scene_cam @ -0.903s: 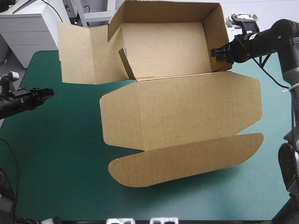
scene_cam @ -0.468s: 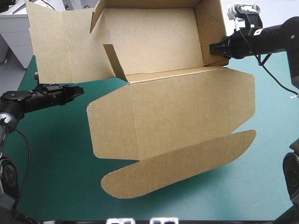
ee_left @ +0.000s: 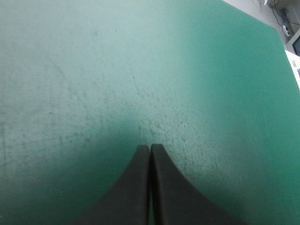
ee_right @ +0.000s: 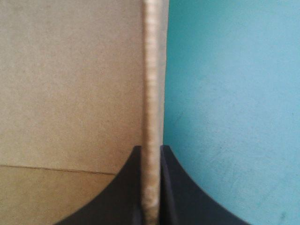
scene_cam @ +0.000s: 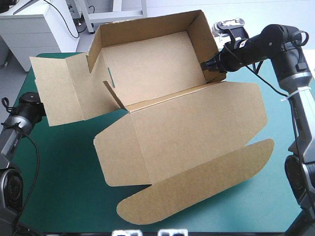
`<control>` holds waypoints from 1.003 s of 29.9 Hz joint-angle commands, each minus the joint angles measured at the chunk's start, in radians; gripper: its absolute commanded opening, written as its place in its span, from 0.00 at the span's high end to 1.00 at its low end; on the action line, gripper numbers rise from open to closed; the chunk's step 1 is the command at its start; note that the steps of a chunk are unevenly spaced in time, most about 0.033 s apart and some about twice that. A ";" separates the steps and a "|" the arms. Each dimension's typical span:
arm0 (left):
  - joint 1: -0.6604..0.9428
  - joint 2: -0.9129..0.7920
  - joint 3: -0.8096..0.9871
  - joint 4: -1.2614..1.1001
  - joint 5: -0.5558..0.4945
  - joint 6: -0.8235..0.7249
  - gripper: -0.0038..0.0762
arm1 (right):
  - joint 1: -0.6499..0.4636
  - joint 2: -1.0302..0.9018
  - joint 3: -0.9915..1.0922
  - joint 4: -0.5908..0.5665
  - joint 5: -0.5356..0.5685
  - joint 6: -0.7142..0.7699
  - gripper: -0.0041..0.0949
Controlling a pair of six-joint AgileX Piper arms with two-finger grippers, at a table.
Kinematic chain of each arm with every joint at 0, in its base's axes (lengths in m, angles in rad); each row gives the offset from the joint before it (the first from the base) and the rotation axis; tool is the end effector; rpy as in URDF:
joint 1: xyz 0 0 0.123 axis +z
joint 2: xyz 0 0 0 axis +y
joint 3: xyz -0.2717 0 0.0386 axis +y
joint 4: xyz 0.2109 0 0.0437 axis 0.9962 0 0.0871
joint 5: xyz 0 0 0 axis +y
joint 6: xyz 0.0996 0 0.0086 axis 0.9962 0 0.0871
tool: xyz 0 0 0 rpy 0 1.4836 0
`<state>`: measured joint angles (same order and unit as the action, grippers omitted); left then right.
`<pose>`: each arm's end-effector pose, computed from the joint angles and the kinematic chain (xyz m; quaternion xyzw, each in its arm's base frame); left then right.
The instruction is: Fold the box
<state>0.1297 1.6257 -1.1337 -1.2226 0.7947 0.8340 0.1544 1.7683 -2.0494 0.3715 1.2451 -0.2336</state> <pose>0.3207 -0.0259 0.2811 -0.0223 0.8657 -0.3524 0.3549 0.3338 0.0868 0.4114 -0.1820 0.9061 0.1713 0.3413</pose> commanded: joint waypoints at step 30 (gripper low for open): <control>-0.277 -0.227 -0.149 -0.043 -0.070 -0.076 0.96 | -0.001 -0.001 -0.022 -0.149 0.003 0.028 0.97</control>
<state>-0.1287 1.4386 -1.2200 -1.1993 0.7387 0.7752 0.1556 1.8147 -2.0457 0.1993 1.2451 -0.2081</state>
